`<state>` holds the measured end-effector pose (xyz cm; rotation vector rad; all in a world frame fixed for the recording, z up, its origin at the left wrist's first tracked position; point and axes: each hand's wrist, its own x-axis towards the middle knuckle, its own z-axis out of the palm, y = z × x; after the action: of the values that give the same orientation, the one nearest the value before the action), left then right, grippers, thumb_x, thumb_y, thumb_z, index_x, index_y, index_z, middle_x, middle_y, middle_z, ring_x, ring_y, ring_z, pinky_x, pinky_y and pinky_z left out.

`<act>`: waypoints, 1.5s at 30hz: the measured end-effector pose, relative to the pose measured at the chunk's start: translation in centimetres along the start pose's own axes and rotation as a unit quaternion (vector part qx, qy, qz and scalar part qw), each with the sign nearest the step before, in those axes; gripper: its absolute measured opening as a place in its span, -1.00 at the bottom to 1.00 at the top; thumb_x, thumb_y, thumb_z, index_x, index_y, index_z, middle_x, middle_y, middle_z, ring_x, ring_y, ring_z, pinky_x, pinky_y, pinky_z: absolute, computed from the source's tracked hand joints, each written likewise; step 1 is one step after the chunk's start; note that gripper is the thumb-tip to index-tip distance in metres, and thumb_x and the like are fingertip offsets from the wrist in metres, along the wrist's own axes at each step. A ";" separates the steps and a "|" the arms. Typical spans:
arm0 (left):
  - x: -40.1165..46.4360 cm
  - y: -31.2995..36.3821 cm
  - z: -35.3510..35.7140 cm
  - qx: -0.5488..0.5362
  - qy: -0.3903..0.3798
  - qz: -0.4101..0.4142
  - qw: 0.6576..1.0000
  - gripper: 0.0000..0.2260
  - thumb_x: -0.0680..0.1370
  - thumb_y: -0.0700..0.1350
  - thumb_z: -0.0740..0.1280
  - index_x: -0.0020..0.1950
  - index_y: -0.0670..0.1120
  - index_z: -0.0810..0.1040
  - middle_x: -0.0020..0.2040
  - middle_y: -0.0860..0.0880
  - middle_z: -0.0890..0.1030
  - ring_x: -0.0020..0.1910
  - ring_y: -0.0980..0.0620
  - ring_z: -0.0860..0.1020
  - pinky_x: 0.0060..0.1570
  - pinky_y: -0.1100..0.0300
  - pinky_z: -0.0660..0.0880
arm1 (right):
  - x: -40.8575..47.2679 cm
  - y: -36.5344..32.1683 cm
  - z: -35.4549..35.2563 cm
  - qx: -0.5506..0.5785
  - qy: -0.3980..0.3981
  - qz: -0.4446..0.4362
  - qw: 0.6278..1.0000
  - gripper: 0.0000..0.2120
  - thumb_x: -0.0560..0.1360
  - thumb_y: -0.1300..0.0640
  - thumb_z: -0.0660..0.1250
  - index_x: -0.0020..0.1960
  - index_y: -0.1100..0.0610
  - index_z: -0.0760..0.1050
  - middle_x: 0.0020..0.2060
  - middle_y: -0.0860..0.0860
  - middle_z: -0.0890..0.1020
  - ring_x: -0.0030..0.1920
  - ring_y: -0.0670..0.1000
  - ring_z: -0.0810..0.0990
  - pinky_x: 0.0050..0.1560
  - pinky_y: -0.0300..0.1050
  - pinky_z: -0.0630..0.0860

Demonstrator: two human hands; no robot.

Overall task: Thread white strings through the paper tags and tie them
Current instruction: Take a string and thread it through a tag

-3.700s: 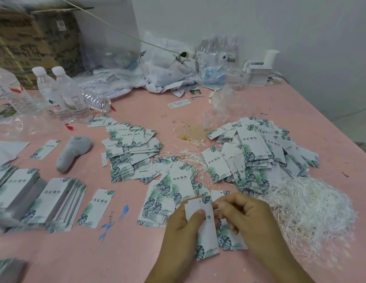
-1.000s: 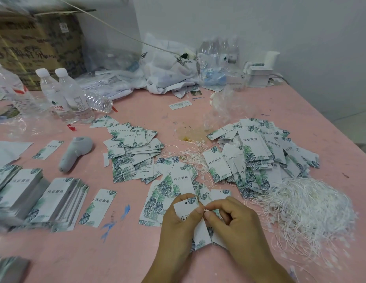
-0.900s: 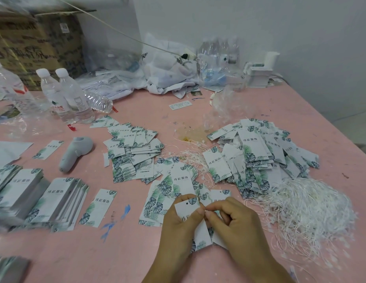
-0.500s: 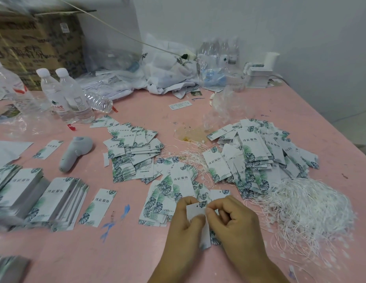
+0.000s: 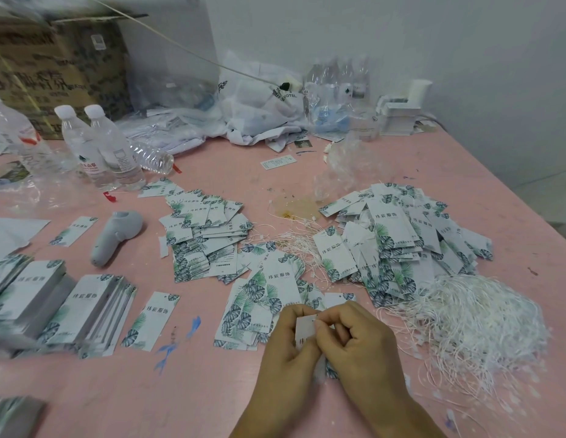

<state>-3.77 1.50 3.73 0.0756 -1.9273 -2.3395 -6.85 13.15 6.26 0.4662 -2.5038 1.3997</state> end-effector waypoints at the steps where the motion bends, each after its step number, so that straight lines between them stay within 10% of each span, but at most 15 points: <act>1: 0.0 0.1 -0.1 -0.001 0.002 -0.003 1.000 -0.81 0.46 -0.24 0.28 -0.03 0.01 0.56 -0.23 -0.06 0.63 -0.27 0.06 0.55 -0.30 0.25 0.49 | 0.0 0.1 -0.1 0.005 0.002 0.003 1.000 -0.86 0.42 0.18 0.46 -0.25 0.00 0.56 -0.35 -0.16 0.47 -0.41 -0.13 0.39 -0.38 -0.29 0.34; 8: 0.5 0.4 -0.7 -0.178 0.027 -0.117 0.977 -0.65 0.35 -0.04 0.36 0.00 -0.25 0.66 -0.08 -0.32 0.63 -0.07 -0.21 0.59 -0.06 -0.05 0.52 | 0.4 0.3 -0.7 0.058 0.006 0.032 0.998 -0.79 0.41 0.24 0.49 -0.27 -0.03 0.58 -0.48 -0.14 0.33 -0.44 -0.14 0.31 -0.39 -0.30 0.28; 19: 0.5 0.3 -0.8 -0.105 0.055 -0.049 0.992 -0.70 0.34 -0.01 0.55 -0.06 -0.19 0.70 -0.12 -0.26 0.68 -0.12 -0.16 0.61 -0.01 -0.06 0.52 | 0.5 0.7 -1.2 0.065 -0.026 0.012 0.998 -0.77 0.38 0.26 0.52 -0.23 -0.07 0.61 -0.45 -0.14 0.44 -0.46 -0.18 0.32 -0.40 -0.40 0.30; 25: 0.0 0.9 -0.1 -0.036 0.086 -0.002 0.996 -0.87 0.41 -0.03 0.44 -0.20 -0.09 0.65 -0.34 -0.06 0.60 -0.35 0.08 0.51 -0.36 0.28 0.46 | 0.4 0.6 -1.4 0.111 -0.075 0.055 0.989 -0.81 0.41 0.22 0.51 -0.21 -0.08 0.65 -0.49 -0.11 0.41 -0.44 -0.19 0.33 -0.39 -0.37 0.33; 29: 0.4 1.2 -0.2 -0.054 0.127 -0.043 0.989 -0.85 0.49 -0.06 0.34 -0.23 -0.10 0.58 -0.32 -0.12 0.55 -0.36 0.00 0.46 -0.35 0.16 0.39 | 1.3 0.6 -2.3 0.199 -0.104 0.157 0.962 -0.82 0.47 0.21 0.45 -0.13 -0.08 0.68 -0.34 0.01 0.66 -0.36 -0.14 0.57 -0.33 -0.36 0.47; 45: 1.8 1.7 -1.9 -0.365 0.207 -0.096 0.903 -0.76 0.58 -0.18 0.24 -0.23 -0.17 0.63 -0.29 -0.20 0.64 -0.50 0.07 0.51 -0.53 0.27 0.49 | 2.9 2.2 -6.5 0.231 -0.262 0.240 0.906 -0.87 0.45 0.35 0.42 -0.17 0.16 0.68 -0.43 0.09 0.60 -0.50 -0.02 0.48 -0.48 -0.22 0.41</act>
<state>-5.26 -0.87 5.05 0.6541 -0.8143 -2.7158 -10.08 19.34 8.96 0.3484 -2.8076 2.3642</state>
